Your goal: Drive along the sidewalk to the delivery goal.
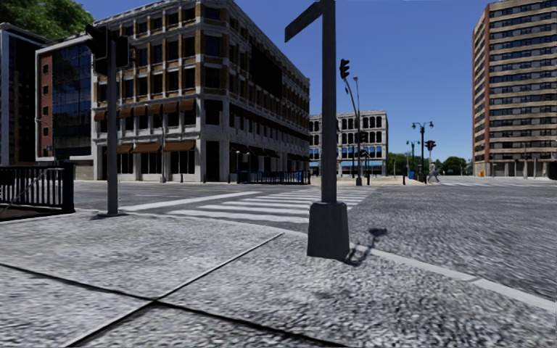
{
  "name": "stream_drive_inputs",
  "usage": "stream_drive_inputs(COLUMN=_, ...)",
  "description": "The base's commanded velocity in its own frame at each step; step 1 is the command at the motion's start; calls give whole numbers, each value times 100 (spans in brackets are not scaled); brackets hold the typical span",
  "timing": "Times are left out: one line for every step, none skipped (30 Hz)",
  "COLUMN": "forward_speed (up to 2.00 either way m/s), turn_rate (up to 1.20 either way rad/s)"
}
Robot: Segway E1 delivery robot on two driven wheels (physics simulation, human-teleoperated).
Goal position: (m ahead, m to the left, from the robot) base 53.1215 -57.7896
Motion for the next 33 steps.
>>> stream_drive_inputs(forward_speed=200, turn_rate=0)
stream_drive_inputs(forward_speed=200, turn_rate=41)
stream_drive_inputs(forward_speed=200, turn_rate=75)
stream_drive_inputs(forward_speed=200, turn_rate=120)
stream_drive_inputs(forward_speed=200, turn_rate=120)
stream_drive_inputs(forward_speed=200, turn_rate=120)
stream_drive_inputs(forward_speed=200, turn_rate=120)
stream_drive_inputs(forward_speed=200, turn_rate=120)
stream_drive_inputs(forward_speed=200, turn_rate=120)
stream_drive_inputs(forward_speed=200, turn_rate=120)
stream_drive_inputs(forward_speed=200, turn_rate=120)
stream_drive_inputs(forward_speed=200, turn_rate=120)
stream_drive_inputs(forward_speed=200, turn_rate=120)
stream_drive_inputs(forward_speed=200, turn_rate=113)
stream_drive_inputs(forward_speed=200, turn_rate=73)
stream_drive_inputs(forward_speed=200, turn_rate=63)
stream_drive_inputs(forward_speed=200, turn_rate=53)
stream_drive_inputs(forward_speed=200, turn_rate=46)
stream_drive_inputs(forward_speed=200, turn_rate=37)
stream_drive_inputs(forward_speed=200, turn_rate=24)
stream_drive_inputs(forward_speed=200, turn_rate=3)
stream_drive_inputs(forward_speed=200, turn_rate=0)
stream_drive_inputs(forward_speed=200, turn_rate=0)
stream_drive_inputs(forward_speed=200, turn_rate=0)
stream_drive_inputs(forward_speed=200, turn_rate=0)
stream_drive_inputs(forward_speed=200, turn_rate=0)
stream_drive_inputs(forward_speed=200, turn_rate=0)
stream_drive_inputs(forward_speed=200, turn_rate=-67)
stream_drive_inputs(forward_speed=200, turn_rate=-120)
stream_drive_inputs(forward_speed=200, turn_rate=-120)
stream_drive_inputs(forward_speed=200, turn_rate=-120)
stream_drive_inputs(forward_speed=200, turn_rate=-120)
stream_drive_inputs(forward_speed=200, turn_rate=-120)
